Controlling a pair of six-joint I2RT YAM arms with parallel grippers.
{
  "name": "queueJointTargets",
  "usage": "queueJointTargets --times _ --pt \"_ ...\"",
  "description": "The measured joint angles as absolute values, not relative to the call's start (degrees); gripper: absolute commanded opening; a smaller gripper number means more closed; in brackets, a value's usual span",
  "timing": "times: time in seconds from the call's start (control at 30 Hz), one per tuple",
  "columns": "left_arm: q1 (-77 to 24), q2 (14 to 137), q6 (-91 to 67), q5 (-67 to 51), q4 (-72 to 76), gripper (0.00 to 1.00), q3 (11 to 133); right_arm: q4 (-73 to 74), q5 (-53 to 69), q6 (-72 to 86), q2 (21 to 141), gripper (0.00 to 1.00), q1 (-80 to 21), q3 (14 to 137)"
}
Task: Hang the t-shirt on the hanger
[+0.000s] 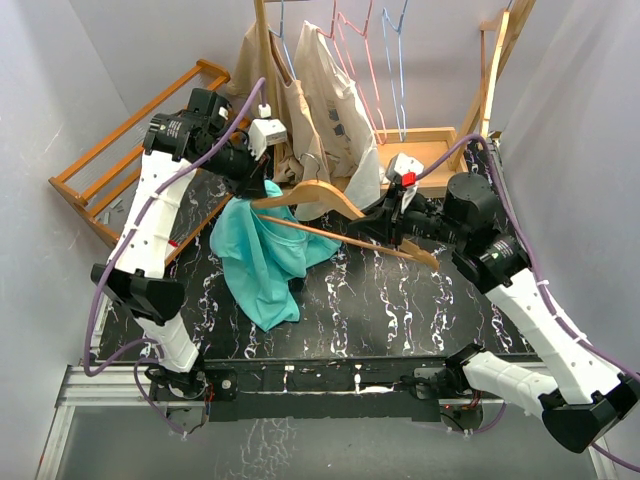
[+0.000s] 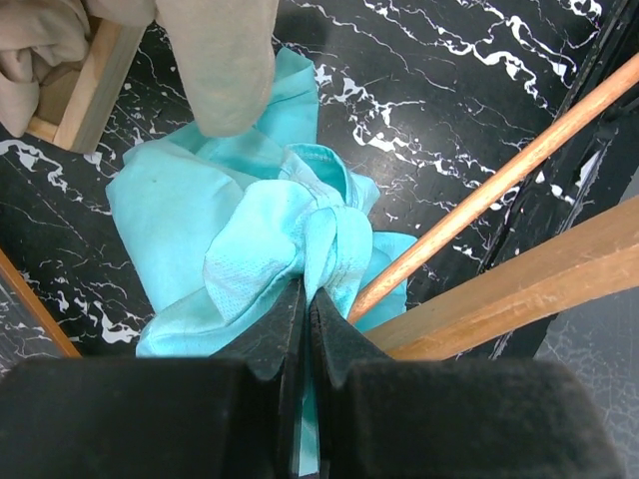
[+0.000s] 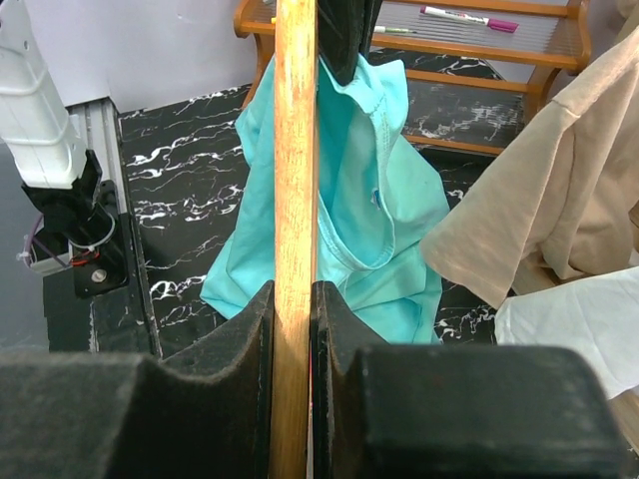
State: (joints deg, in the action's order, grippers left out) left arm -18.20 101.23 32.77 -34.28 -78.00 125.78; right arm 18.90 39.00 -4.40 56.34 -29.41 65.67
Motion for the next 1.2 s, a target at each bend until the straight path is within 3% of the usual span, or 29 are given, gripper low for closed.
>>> queueJointTargets --times 0.63,1.2 --pt "-18.24 93.56 33.47 -30.83 -79.75 0.0 125.82 12.93 36.75 -3.9 55.59 0.08 -29.63 59.33" --pt "-18.24 94.3 33.43 -32.03 -80.42 0.0 126.54 8.14 39.27 -3.92 56.64 0.08 -29.63 59.0"
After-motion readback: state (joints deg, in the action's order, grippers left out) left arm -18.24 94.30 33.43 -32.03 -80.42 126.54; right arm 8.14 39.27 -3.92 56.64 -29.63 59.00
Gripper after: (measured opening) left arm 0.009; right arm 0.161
